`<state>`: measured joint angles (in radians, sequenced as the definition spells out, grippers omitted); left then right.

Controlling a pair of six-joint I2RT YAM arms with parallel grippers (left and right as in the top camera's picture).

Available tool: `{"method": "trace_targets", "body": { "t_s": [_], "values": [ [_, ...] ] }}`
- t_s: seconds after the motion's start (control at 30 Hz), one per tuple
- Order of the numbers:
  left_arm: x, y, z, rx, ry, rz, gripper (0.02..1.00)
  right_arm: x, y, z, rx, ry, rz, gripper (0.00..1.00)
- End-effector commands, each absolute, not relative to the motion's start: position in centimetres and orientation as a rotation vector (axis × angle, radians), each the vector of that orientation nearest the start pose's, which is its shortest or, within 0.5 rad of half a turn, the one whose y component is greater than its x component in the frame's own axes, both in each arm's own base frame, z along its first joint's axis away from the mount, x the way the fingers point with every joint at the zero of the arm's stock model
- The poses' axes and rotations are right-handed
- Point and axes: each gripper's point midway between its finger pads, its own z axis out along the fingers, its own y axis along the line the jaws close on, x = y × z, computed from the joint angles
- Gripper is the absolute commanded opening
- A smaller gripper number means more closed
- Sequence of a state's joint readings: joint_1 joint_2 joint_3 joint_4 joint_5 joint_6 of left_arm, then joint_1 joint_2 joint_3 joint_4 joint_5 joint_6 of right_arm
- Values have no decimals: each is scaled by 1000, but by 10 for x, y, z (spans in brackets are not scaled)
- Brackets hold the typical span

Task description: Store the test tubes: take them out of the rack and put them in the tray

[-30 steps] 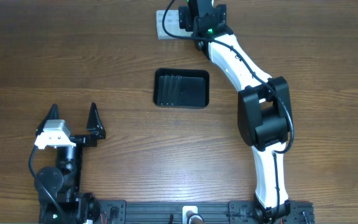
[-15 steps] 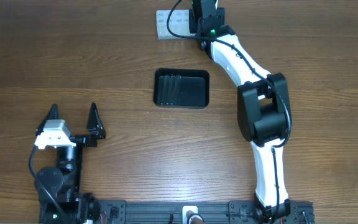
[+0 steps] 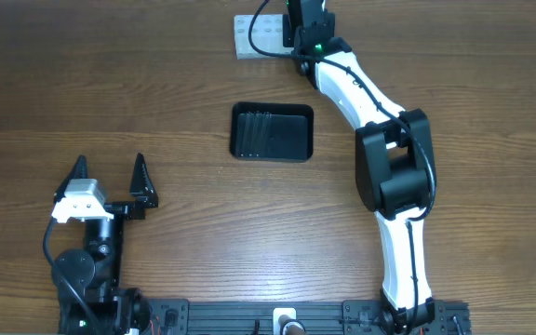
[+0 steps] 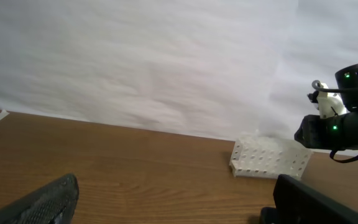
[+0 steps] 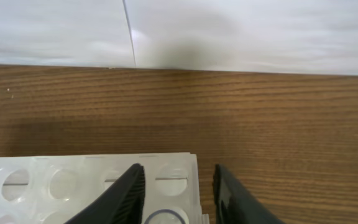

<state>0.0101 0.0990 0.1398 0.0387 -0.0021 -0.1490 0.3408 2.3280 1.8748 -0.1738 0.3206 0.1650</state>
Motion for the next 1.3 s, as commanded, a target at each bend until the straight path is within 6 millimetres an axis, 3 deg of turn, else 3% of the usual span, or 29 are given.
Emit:
{"method": "trace_targets", "body": {
  "t_s": [0.03, 0.53, 0.73, 0.9, 1.07, 1.13, 1.23, 1.3],
  "values": [
    [245, 2, 227, -103, 1489, -104, 998, 621, 168, 110, -18, 2163, -56, 261],
    [245, 2, 227, -103, 1489, -104, 998, 622, 169, 112, -17, 2153, -52, 115],
    [245, 2, 227, -103, 1489, -104, 998, 622, 168, 138, -6, 2108, -66, 112],
    [245, 2, 227, -103, 1489, -104, 998, 613, 165, 208, -9, 2005, -74, 112],
    [245, 2, 227, -103, 1489, -104, 998, 583, 159, 310, 15, 1864, -45, 115],
    [245, 2, 227, -103, 1489, -104, 998, 560, 157, 359, 24, 1803, -16, 108],
    [245, 2, 227, -103, 1489, -104, 998, 536, 156, 388, 19, 1784, 5, 106],
    [245, 2, 227, -103, 1489, -104, 998, 521, 159, 391, 23, 1816, 25, 102]
  ]
}}
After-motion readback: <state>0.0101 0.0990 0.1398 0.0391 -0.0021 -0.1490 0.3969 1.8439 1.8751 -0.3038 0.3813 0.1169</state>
